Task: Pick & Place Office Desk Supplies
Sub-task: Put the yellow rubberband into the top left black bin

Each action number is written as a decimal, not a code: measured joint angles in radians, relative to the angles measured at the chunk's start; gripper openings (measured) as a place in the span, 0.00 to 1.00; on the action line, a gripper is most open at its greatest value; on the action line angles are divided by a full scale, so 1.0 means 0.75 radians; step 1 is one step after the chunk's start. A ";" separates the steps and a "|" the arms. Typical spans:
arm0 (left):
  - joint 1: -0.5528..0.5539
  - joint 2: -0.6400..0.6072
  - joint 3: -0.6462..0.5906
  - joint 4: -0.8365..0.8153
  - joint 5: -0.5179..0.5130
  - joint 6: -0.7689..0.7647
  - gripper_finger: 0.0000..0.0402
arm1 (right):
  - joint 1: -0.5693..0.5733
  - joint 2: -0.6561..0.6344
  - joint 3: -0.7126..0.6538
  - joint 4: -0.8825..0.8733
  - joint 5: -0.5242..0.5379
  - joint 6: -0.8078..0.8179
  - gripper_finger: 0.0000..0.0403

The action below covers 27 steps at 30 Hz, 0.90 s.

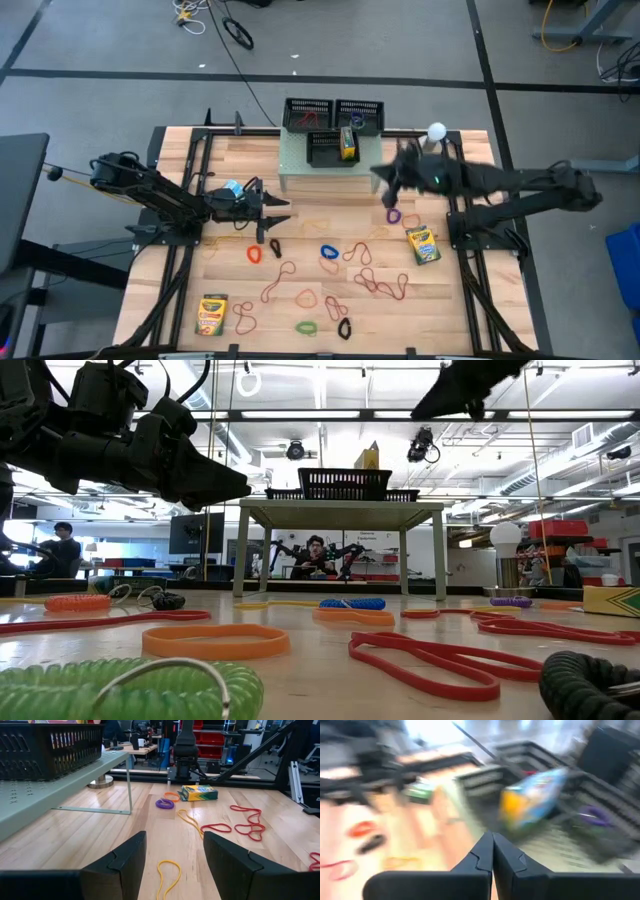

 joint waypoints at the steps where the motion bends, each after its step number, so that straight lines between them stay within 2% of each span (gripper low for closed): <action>1: 0.000 0.000 0.000 0.000 0.000 0.000 0.51 | 0.052 -0.022 -0.065 0.084 0.006 -0.008 0.02; 6: 0.000 0.000 0.000 0.000 0.000 0.000 0.51 | 0.217 -0.076 -0.376 0.464 0.009 -0.078 0.01; 12: 0.000 0.000 0.000 0.000 0.000 0.000 0.51 | 0.270 -0.140 -0.613 0.760 0.014 -0.106 0.01; 17: 0.000 0.000 0.000 0.000 0.000 0.000 0.51 | 0.291 -0.209 -0.713 0.806 0.031 -0.104 0.02; 21: 0.000 0.000 0.000 0.000 0.000 0.000 0.51 | 0.289 -0.235 -0.752 0.809 0.101 -0.105 0.02; 27: 0.000 0.000 0.000 0.025 -0.003 0.000 0.51 | 0.289 -0.249 -0.788 0.801 0.129 -0.106 0.02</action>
